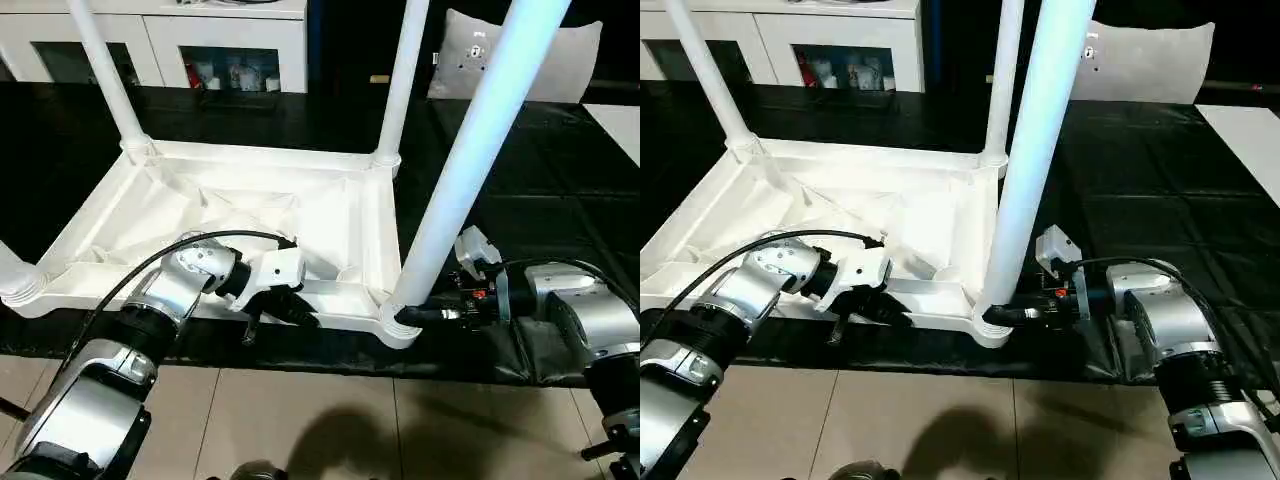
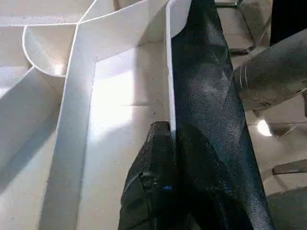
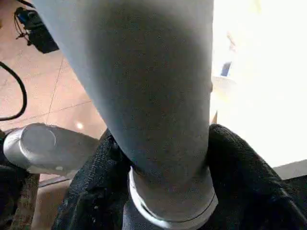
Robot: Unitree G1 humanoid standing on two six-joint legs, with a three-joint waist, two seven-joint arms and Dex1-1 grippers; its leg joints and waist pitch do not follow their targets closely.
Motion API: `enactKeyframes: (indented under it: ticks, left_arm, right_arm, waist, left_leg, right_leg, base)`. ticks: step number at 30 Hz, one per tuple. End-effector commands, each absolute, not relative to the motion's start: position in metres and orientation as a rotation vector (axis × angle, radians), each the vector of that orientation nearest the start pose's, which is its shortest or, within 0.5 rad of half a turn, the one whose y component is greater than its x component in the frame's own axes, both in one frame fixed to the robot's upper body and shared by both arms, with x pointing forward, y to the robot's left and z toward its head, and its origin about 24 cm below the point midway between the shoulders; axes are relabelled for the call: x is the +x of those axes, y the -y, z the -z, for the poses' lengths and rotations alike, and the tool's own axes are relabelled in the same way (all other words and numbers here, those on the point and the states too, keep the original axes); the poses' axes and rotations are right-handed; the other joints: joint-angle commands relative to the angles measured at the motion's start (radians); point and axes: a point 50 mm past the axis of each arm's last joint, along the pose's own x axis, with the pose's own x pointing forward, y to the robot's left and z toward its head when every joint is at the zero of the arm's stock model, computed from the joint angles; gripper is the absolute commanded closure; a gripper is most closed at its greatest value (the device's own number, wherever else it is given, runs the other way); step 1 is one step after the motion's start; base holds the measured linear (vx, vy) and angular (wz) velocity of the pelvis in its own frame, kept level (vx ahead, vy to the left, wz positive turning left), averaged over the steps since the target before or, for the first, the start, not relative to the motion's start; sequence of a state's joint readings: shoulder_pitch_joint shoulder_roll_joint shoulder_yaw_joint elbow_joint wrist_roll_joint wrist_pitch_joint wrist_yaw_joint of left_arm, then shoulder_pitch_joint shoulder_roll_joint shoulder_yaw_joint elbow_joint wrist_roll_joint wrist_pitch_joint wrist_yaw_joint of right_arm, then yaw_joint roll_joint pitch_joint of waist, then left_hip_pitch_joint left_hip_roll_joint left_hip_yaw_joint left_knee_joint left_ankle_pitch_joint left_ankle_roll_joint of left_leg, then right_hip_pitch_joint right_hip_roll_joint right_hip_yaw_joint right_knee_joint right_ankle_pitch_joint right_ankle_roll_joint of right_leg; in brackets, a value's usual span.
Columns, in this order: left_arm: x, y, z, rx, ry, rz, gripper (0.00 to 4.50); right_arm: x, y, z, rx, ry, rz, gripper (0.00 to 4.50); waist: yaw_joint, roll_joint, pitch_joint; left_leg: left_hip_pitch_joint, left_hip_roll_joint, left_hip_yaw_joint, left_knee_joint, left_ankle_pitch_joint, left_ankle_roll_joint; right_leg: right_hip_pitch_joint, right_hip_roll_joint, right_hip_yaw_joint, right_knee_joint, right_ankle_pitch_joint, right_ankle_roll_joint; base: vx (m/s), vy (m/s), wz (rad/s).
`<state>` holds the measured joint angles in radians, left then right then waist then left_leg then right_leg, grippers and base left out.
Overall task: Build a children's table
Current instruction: Rotate leg to tighten
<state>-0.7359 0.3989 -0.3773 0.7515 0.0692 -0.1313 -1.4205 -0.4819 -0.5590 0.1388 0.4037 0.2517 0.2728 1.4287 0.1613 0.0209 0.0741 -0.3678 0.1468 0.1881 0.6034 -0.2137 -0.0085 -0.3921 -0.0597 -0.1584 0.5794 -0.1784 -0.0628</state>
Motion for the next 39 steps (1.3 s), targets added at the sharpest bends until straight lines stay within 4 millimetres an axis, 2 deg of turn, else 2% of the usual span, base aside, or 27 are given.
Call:
enactKeyframes:
  ticks: [1, 6, 7, 9, 10, 11, 13, 14, 15, 16, 18, 20, 21, 22, 24, 25, 26, 31, 33, 37, 39]
  left_arm:
    - [0.321, -0.128, -0.067, 0.606, -0.458, 1.634, 4.50]
    - [0.326, -0.122, -0.065, 0.549, -0.459, 1.540, 4.50]
    - [0.326, -0.122, -0.065, 0.549, -0.459, 1.540, 4.50]
    - [0.330, -0.117, -0.064, 0.501, -0.466, 1.459, 4.50]
    - [0.332, -0.112, -0.063, 0.475, -0.471, 1.422, 4.50]
    - [0.333, -0.109, -0.063, 0.449, -0.482, 1.381, 4.50]
    - [0.336, -0.101, -0.062, 0.420, -0.488, 1.313, 4.50]
    - [0.337, -0.098, -0.062, 0.407, -0.487, 1.287, 4.50]
    - [0.338, -0.095, -0.062, 0.395, -0.486, 1.263, 4.50]
    - [0.342, -0.087, -0.062, 0.345, -0.495, 1.170, 4.50]
    - [0.345, -0.079, -0.063, 0.312, -0.495, 1.089, 4.50]
    - [0.346, -0.070, -0.064, 0.280, -0.483, 1.044, 4.50]
    - [0.346, -0.070, -0.064, 0.280, -0.483, 1.044, 4.50]
    - [0.347, -0.065, -0.066, 0.267, -0.468, 1.026, 4.50]
    - [0.347, -0.060, -0.068, 0.261, -0.454, 1.016, 4.50]
    - [0.347, -0.059, -0.069, 0.269, -0.441, 1.021, 4.50]
    - [0.347, -0.060, -0.069, 0.284, -0.445, 1.024, 4.50]
    - [0.345, -0.068, -0.069, 0.330, -0.454, 1.034, 4.50]
    - [0.343, -0.074, -0.069, 0.359, -0.448, 1.078, 4.50]
    - [0.341, -0.084, -0.067, 0.388, -0.436, 1.160, 4.50]
    - [0.341, -0.085, -0.067, 0.395, -0.432, 1.177, 4.50]
  right_arm:
    - [0.289, 0.191, -0.079, -0.054, -0.433, -1.432, 2.43]
    - [0.289, 0.181, -0.077, 0.022, -0.412, -1.363, 2.44]
    - [0.289, 0.181, -0.077, 0.022, -0.412, -1.363, 2.44]
    - [0.295, 0.174, -0.074, 0.026, -0.403, -1.258, 2.44]
    - [0.300, 0.170, -0.070, 0.007, -0.403, -1.164, 2.44]
    - [0.305, 0.166, -0.068, 0.018, -0.410, -1.079, 2.44]
    - [0.314, 0.158, -0.064, 0.066, -0.430, -0.927, 2.45]
    - [0.317, 0.156, -0.063, 0.085, -0.436, -0.874, 2.46]
    - [0.319, 0.154, -0.063, 0.098, -0.442, -0.829, 2.46]
    - [0.326, 0.146, -0.061, 0.093, -0.451, -0.720, 2.46]
    - [0.329, 0.137, -0.058, 0.107, -0.451, -0.661, 2.46]
    - [0.332, 0.130, -0.058, 0.107, -0.428, -0.618, 2.46]
    - [0.332, 0.130, -0.058, 0.107, -0.428, -0.618, 2.46]
    - [0.334, 0.128, -0.057, 0.079, -0.404, -0.614, 1.81]
    - [0.335, 0.126, -0.058, 0.057, -0.377, -0.613, 1.81]
    - [0.336, 0.125, -0.060, 0.075, -0.357, -0.619, 1.81]
    - [0.336, 0.126, -0.062, 0.097, -0.350, -0.608, 1.60]
    - [0.333, 0.142, -0.067, 0.100, -0.329, -0.606, 1.05]
    - [0.330, 0.153, -0.070, 0.053, -0.319, -0.656, 0.96]
    - [0.327, 0.174, -0.075, -0.087, -0.305, -0.741, 0.84]
    - [0.327, 0.177, -0.076, -0.108, -0.300, -0.754, 0.84]
  waist:
    - [-0.001, -0.017, -0.082]
    - [0.004, -0.017, -0.081]
    - [0.003, -0.018, -0.078]
    - [0.001, -0.019, -0.077]
    - [-0.007, -0.016, -0.071]
    - [-0.007, -0.016, -0.071]
    - [-0.026, -0.015, -0.063]
    - [-0.036, -0.015, -0.059]
    - [-0.041, -0.016, -0.060]
    - [-0.050, -0.017, -0.063]
    - [-0.057, -0.015, -0.062]
    - [-0.053, -0.017, -0.063]
    - [-0.052, -0.016, -0.064]
    - [-0.054, -0.018, -0.066]
    - [-0.053, -0.016, -0.066]
    - [-0.053, -0.017, -0.066]
    - [-0.052, -0.016, -0.067]
    - [-0.049, -0.015, -0.067]
    - [-0.049, -0.013, -0.067]
    - [-0.047, -0.016, -0.068]
    - [-0.048, -0.016, -0.067]
  left_leg:
    - [0.011, 0.120, -0.049, -0.058, 0.003, 0.138]
    - [0.014, 0.124, -0.050, -0.058, 0.006, 0.135]
    - [0.013, 0.121, -0.049, -0.061, -0.020, 0.120]
    - [0.014, 0.119, -0.048, -0.063, -0.032, 0.104]
    - [0.019, 0.118, -0.052, -0.070, -0.066, 0.070]
    - [0.019, 0.118, -0.052, -0.070, -0.066, 0.070]
    - [0.023, 0.111, -0.054, -0.076, -0.126, 0.031]
    - [0.029, 0.110, -0.055, -0.077, -0.156, 0.020]
    - [0.034, 0.109, -0.055, -0.077, -0.163, 0.011]
    - [0.032, 0.107, -0.055, -0.075, -0.158, 0.005]
    - [0.035, 0.105, -0.055, -0.075, -0.155, 0.003]
    - [0.030, 0.096, -0.049, -0.072, -0.133, 0.026]
    - [0.030, 0.099, -0.049, -0.073, -0.127, 0.029]
    - [0.026, 0.104, -0.052, -0.075, -0.113, 0.041]
    - [0.028, 0.106, -0.051, -0.074, -0.108, 0.045]
    - [0.024, 0.105, -0.051, -0.075, -0.098, 0.055]
    - [0.022, 0.106, -0.052, -0.075, -0.087, 0.063]
    - [0.022, 0.112, -0.051, -0.076, -0.074, 0.079]
    - [0.021, 0.112, -0.051, -0.075, -0.073, 0.083]
    - [0.014, 0.104, -0.047, -0.069, -0.058, 0.107]
    - [0.013, 0.107, -0.048, -0.070, -0.058, 0.111]
  right_leg:
    - [0.059, -0.147, 0.092, -0.053, -0.160, -0.110]
    - [0.058, -0.148, 0.092, -0.055, -0.169, -0.108]
    - [0.059, -0.150, 0.092, -0.064, -0.216, -0.100]
    - [0.060, -0.147, 0.092, -0.067, -0.248, -0.093]
    - [0.056, -0.148, 0.089, -0.081, -0.318, -0.085]
    - [0.056, -0.148, 0.089, -0.081, -0.318, -0.085]
    - [0.061, -0.151, 0.084, -0.101, -0.428, -0.060]
    - [0.058, -0.150, 0.083, -0.111, -0.479, -0.042]
    - [0.059, -0.151, 0.083, -0.114, -0.493, -0.039]
    - [0.062, -0.152, 0.084, -0.113, -0.492, -0.036]
    - [0.056, -0.151, 0.083, -0.116, -0.487, -0.041]
    - [0.061, -0.151, 0.087, -0.118, -0.480, -0.024]
    - [0.060, -0.150, 0.087, -0.115, -0.467, -0.025]
    - [0.060, -0.148, 0.089, -0.107, -0.418, -0.031]
    - [0.057, -0.149, 0.091, -0.104, -0.387, -0.041]
    - [0.061, -0.149, 0.092, -0.099, -0.359, -0.051]
    - [0.062, -0.148, 0.094, -0.094, -0.333, -0.059]
    - [0.063, -0.148, 0.096, -0.085, -0.275, -0.085]
    - [0.063, -0.147, 0.097, -0.083, -0.256, -0.091]
    - [0.068, -0.143, 0.095, -0.078, -0.223, -0.089]
    - [0.066, -0.144, 0.095, -0.077, -0.226, -0.093]
  base:
    - [0.000, 0.000, 0.00]
    - [0.000, 0.000, 0.00]
    - [0.000, 0.000, 0.00]
    - [0.000, 0.000, 0.00]
    - [0.000, 0.000, 0.00]
    - [0.000, 0.000, 0.00]
    - [0.000, 0.000, 0.00]
    - [0.000, 0.000, 0.00]
    - [0.000, 0.000, 0.00]
    - [0.000, 0.000, 0.00]
    - [0.000, 0.000, 0.00]
    - [0.000, 0.000, 0.00]
    - [0.000, 0.000, 0.00]
    - [0.000, 0.000, 0.00]
    - [0.000, 0.000, 0.00]
    - [0.000, 0.000, 0.00]
    - [0.000, 0.000, 0.00]
    - [0.000, 0.000, 0.00]
    - [0.000, 0.000, 0.00]
    - [0.000, 0.000, 0.00]
    - [0.000, 0.000, 0.00]
